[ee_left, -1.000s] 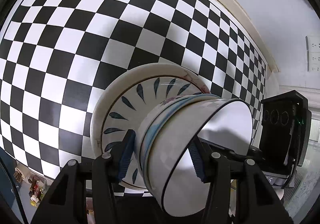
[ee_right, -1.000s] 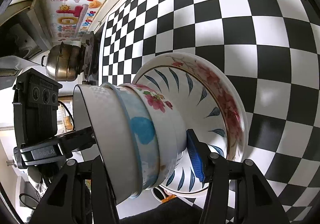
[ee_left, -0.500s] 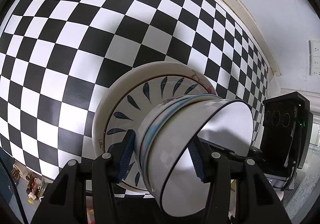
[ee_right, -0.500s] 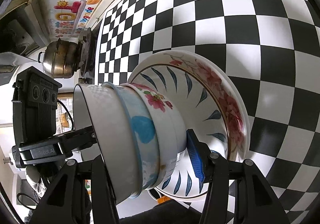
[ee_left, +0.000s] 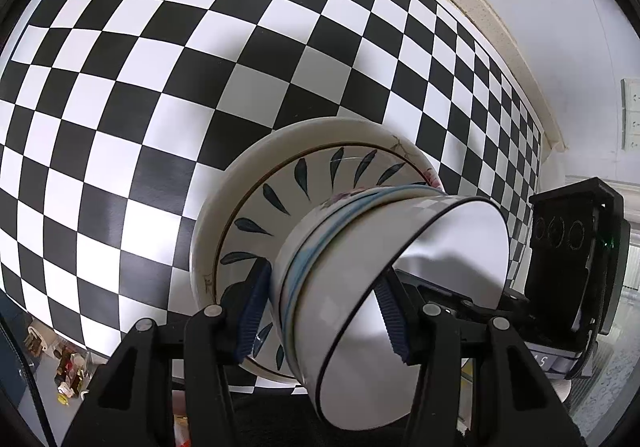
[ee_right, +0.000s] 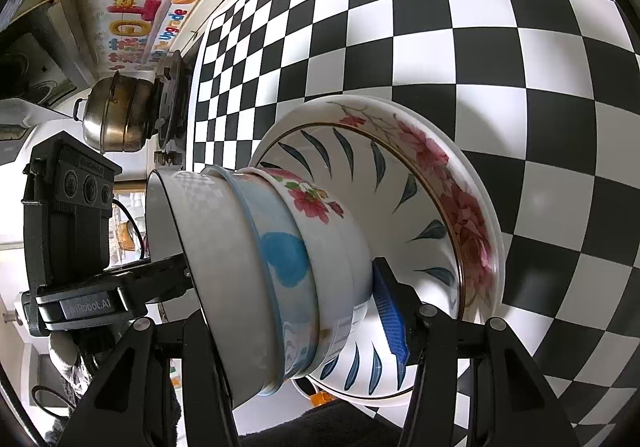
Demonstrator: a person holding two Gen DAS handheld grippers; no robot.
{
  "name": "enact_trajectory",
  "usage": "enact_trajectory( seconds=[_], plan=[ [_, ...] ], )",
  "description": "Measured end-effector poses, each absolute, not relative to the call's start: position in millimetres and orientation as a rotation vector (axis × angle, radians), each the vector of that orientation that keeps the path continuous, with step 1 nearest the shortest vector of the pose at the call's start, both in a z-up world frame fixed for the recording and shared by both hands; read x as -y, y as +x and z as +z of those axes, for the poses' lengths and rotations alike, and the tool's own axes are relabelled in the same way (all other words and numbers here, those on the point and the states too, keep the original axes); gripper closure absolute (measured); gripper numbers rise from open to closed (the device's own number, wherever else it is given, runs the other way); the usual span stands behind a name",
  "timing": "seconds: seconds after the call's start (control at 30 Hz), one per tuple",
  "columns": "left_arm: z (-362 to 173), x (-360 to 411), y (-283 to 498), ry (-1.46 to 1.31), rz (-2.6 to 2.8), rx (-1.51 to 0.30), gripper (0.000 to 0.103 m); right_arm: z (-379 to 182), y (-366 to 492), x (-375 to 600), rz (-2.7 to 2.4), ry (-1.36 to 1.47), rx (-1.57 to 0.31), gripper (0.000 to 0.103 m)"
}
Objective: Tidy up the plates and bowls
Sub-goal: 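Lower the bowl stack onto the center of the plate stack, then open both grippers and lift them away from the bowls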
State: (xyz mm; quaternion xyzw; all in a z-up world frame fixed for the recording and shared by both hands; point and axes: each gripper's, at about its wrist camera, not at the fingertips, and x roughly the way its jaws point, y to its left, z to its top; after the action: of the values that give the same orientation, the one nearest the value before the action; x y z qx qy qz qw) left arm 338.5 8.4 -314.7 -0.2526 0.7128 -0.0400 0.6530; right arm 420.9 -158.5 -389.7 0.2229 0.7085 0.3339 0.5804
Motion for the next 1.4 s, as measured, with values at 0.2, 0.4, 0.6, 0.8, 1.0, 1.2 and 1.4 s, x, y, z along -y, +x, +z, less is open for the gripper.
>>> enact_trajectory(
  seconds=[0.2,0.4,0.6,0.8,1.0,1.2,1.4],
  plan=[
    [-314.6,-8.3,337.6,-0.561,-0.091,-1.614,0.054,-389.3,421.1,158.6,0.781,0.519,-1.657,0.049],
    [-313.1,-5.7,337.7,-0.537,-0.092,-1.612,0.054,-387.9,420.3,157.7,0.776,0.507,-1.659,0.048],
    [-308.3,-2.5,337.4,-0.512,-0.082,-1.599,0.054,-384.4,419.1,156.9,0.765,0.469,-1.659,0.048],
    [-291.5,-0.6,334.6,-0.443,-0.042,-1.55,0.054,-371.5,419.3,161.9,0.75,0.426,-1.623,0.048],
    [-258.8,0.6,323.4,-0.289,0.075,-1.434,0.052,-332.7,414.5,170.6,0.677,0.282,-1.516,0.04],
    [-230.6,-1.9,308.5,-0.167,0.126,-1.315,0.028,-278.2,391.0,178.8,0.514,0.059,-1.351,0.016],
    [-199.0,-9.4,289.1,-0.109,0.093,-1.184,0.004,-225.9,357.8,186.0,0.374,0.015,-1.215,0.013]
  ],
)
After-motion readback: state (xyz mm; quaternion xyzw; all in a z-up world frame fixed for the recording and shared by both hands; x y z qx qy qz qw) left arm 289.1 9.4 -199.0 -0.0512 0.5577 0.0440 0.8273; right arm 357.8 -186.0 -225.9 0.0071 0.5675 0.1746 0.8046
